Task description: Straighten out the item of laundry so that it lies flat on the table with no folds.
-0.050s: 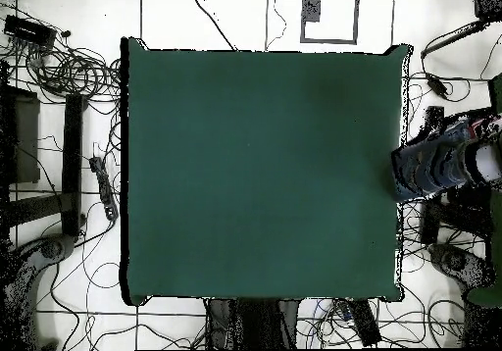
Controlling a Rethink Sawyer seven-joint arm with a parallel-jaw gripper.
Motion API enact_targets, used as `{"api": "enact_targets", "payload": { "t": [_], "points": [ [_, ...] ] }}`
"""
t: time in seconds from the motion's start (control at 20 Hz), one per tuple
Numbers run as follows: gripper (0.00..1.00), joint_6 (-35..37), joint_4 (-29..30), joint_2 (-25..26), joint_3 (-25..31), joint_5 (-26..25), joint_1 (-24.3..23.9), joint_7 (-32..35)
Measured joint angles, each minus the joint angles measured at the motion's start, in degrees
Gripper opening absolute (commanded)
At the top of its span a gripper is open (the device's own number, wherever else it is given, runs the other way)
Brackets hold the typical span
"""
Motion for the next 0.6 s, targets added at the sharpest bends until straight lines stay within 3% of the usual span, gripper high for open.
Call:
{"api": "enact_targets", "payload": {
  "t": [0.6],
  "points": [
    [0.0, -4.0, 3.4, -0.2, -3.4, 0.0, 5.3, 2.1]
  ]
}}
